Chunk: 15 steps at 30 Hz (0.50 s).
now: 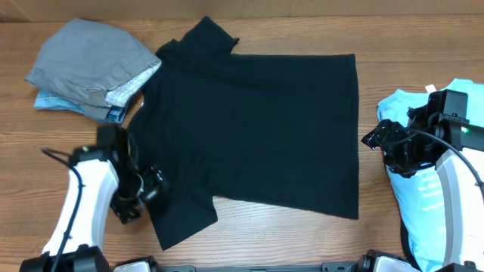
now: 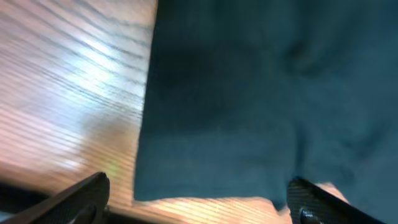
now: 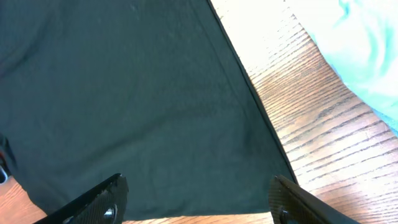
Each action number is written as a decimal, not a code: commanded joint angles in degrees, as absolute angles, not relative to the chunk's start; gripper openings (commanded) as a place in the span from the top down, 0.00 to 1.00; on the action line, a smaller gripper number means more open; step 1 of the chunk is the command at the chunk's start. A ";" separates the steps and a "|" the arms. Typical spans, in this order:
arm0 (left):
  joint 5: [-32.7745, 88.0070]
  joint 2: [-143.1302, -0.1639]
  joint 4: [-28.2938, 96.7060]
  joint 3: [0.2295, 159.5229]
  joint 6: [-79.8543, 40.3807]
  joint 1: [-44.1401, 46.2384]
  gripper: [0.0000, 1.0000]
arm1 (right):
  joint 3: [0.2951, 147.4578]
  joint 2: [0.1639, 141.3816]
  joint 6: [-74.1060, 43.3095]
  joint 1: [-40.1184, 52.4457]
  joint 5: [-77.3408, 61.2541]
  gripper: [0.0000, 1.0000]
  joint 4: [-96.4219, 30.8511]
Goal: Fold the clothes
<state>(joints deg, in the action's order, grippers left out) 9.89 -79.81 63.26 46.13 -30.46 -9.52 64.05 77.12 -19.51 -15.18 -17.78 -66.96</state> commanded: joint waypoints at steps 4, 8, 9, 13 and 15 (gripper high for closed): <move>11.00 -79.72 56.25 35.46 -37.15 -9.74 0.08 | 64.60 76.51 -20.78 -15.18 -18.06 0.24 -66.32; 9.74 -79.72 53.25 32.29 -37.87 -9.69 0.09 | 64.60 76.51 -22.83 -15.18 -18.09 0.24 -65.95; 10.13 -79.72 52.47 31.75 -38.35 -9.69 0.09 | 64.60 76.51 -22.83 -15.18 -18.15 0.24 -65.91; 8.78 -79.75 50.24 31.55 -38.63 -9.69 0.09 | 64.60 76.51 -22.81 -15.18 -18.09 0.24 -65.91; 7.14 -79.77 48.66 31.55 -38.59 -9.69 0.07 | 64.60 76.51 -22.79 -15.18 -18.09 0.25 -65.91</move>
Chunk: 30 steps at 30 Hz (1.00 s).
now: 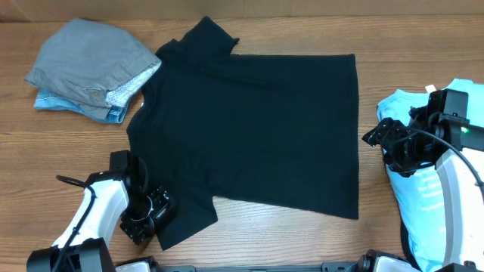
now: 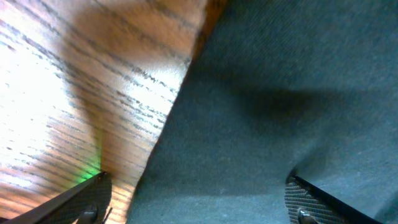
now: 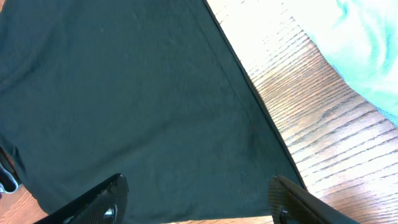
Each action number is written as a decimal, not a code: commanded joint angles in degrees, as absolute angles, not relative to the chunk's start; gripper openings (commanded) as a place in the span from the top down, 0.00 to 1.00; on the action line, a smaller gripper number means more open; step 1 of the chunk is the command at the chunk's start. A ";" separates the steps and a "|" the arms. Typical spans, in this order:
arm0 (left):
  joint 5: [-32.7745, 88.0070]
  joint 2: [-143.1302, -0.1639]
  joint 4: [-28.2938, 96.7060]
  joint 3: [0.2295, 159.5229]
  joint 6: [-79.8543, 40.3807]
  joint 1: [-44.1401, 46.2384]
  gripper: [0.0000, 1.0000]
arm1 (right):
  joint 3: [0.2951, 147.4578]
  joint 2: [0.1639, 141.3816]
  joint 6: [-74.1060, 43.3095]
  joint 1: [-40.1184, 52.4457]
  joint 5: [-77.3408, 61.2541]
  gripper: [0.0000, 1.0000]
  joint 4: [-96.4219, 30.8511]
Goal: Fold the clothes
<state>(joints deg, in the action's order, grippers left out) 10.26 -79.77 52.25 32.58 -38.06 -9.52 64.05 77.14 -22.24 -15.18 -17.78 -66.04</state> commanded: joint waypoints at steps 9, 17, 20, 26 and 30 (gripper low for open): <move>6.90 -80.84 47.53 31.11 -38.68 -9.69 0.40 | 64.60 76.51 -22.79 -15.18 -18.09 0.25 -66.11; 8.21 -82.11 47.57 31.14 -38.44 -9.74 0.71 | 64.60 76.51 -22.57 -15.18 -18.04 0.23 -66.37; 11.92 -82.11 47.68 31.18 -35.14 -9.74 0.85 | 64.60 76.51 -22.57 -15.20 -17.89 0.11 -66.11; 19.27 -81.97 49.45 33.36 -29.26 -9.74 0.96 | 64.53 76.53 -22.59 -15.20 -14.85 0.08 -65.89; 24.36 -81.95 49.89 35.35 -27.59 -9.74 0.96 | 63.79 76.60 -22.83 -15.25 -12.80 0.05 -66.13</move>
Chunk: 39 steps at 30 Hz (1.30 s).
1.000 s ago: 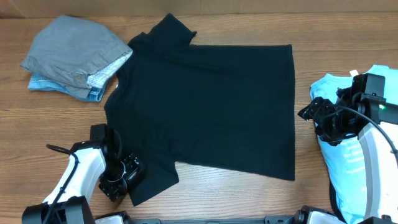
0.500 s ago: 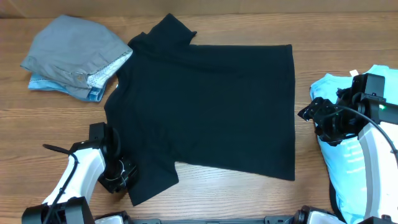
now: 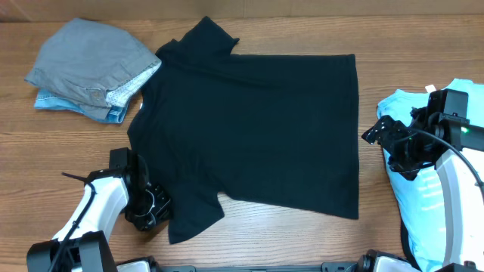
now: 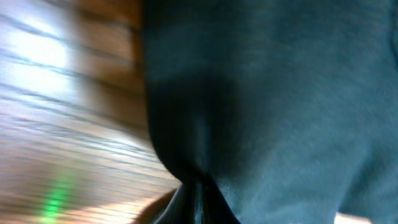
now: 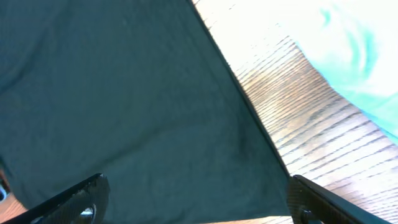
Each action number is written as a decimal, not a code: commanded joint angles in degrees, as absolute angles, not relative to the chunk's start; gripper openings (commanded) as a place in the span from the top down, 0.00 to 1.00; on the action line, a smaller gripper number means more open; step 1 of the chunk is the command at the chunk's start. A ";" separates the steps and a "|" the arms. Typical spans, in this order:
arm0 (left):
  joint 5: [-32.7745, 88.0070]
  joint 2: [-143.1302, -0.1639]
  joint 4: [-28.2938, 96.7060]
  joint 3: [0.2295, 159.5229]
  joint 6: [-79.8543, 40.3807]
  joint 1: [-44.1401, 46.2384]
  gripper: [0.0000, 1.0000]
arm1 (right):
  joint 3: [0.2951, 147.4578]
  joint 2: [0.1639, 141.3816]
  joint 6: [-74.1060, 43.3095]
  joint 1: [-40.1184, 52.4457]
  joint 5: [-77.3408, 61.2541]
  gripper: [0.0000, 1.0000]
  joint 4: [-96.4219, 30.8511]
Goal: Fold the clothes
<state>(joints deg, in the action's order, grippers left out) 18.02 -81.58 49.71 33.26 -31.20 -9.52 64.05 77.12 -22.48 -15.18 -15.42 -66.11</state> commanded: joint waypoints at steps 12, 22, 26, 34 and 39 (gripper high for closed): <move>15.92 -81.95 59.05 41.67 -26.96 -9.76 0.96 | 54.59 76.66 -22.33 -23.79 -13.61 0.06 -66.24; 9.63 -81.95 69.21 48.40 -29.21 -9.85 0.96 | 48.51 76.66 -22.81 -23.75 -15.40 0.16 -67.64; 9.65 -81.95 69.45 48.64 -29.39 -9.85 0.96 | 43.75 76.66 -22.76 -23.75 -19.62 0.33 -65.60; 9.67 -81.95 69.45 48.64 -29.17 -9.85 0.96 | 42.17 76.66 -24.32 -23.70 -21.10 0.38 -65.69; 9.67 -81.95 69.23 48.64 -29.17 -9.85 0.96 | 38.76 76.66 -28.36 -23.70 -21.10 0.42 -62.33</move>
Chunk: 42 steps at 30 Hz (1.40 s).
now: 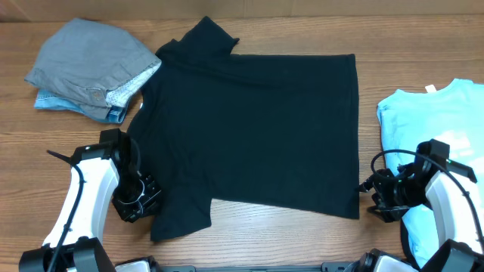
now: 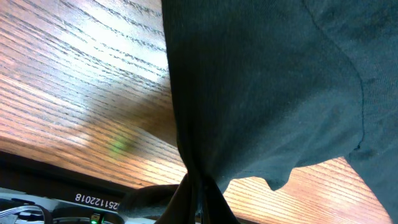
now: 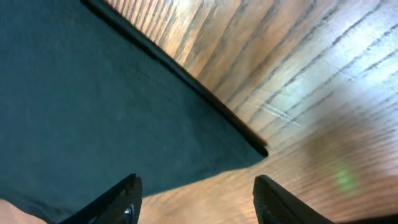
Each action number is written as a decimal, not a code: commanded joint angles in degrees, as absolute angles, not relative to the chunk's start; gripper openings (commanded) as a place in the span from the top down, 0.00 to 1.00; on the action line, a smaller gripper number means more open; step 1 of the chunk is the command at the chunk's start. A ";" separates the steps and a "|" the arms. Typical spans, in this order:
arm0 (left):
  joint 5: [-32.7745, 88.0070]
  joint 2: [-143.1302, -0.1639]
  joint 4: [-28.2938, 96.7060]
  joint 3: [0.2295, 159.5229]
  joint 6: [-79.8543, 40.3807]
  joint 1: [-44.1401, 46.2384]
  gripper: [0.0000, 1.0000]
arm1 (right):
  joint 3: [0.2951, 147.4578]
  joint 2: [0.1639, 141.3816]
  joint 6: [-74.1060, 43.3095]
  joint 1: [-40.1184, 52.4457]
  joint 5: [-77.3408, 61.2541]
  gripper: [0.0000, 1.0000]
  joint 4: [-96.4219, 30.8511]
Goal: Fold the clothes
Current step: 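Grasp the bottom hem corners with both grippers and lift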
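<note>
A black T-shirt (image 1: 257, 128) lies spread flat in the middle of the table, collar to the left, hem to the right. My left gripper (image 1: 141, 202) is shut on the edge of its near sleeve (image 1: 180, 215). In the left wrist view the dark cloth (image 2: 261, 93) runs down into the pinched fingers (image 2: 198, 202). My right gripper (image 1: 369, 198) is open, low beside the shirt's near hem corner (image 3: 258, 148). That corner lies just ahead of the right gripper (image 3: 199, 208), with bare wood between the fingertips.
A pile of folded grey and denim clothes (image 1: 91, 68) sits at the far left. A light blue T-shirt (image 1: 431, 128) lies along the right edge, beside my right arm. The wooden table (image 1: 60, 151) shows around the shirt.
My right gripper has moved from beside the middle of the shirt's hem to its near hem corner, still open. My left gripper stays shut on the sleeve, which has shifted slightly left.
My left gripper was open beside the near sleeve, then open and low over the sleeve's edge, then shut on it. The right gripper stayed open by the hem at each earlier moment and now sits at the near hem corner.
</note>
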<state>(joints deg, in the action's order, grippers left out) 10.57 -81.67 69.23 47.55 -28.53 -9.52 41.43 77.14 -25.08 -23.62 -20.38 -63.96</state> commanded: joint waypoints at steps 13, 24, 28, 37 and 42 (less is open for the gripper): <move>9.65 -81.95 68.75 48.64 -29.12 -9.85 0.96 | 32.58 76.66 -29.21 -23.70 -20.97 0.43 -55.66; 9.65 -81.95 68.75 48.64 -29.10 -9.85 0.96 | 27.75 76.66 -31.57 -23.70 -20.12 0.51 -52.47; 9.67 -81.95 68.77 48.64 -29.10 -9.85 0.96 | 28.03 76.66 -31.24 -23.70 -20.67 0.75 -51.42; 11.81 -81.95 69.43 48.64 -28.27 -9.85 0.96 | 35.75 75.92 -23.75 -23.46 -21.63 0.96 -59.09; 17.74 -80.68 71.59 48.66 -27.29 -9.85 0.96 | 42.33 72.16 -23.73 -23.05 -22.59 0.96 -66.04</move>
<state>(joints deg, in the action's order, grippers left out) 13.04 -81.67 70.52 47.64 -28.47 -9.52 37.50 75.48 -25.06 -23.49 -22.11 -63.46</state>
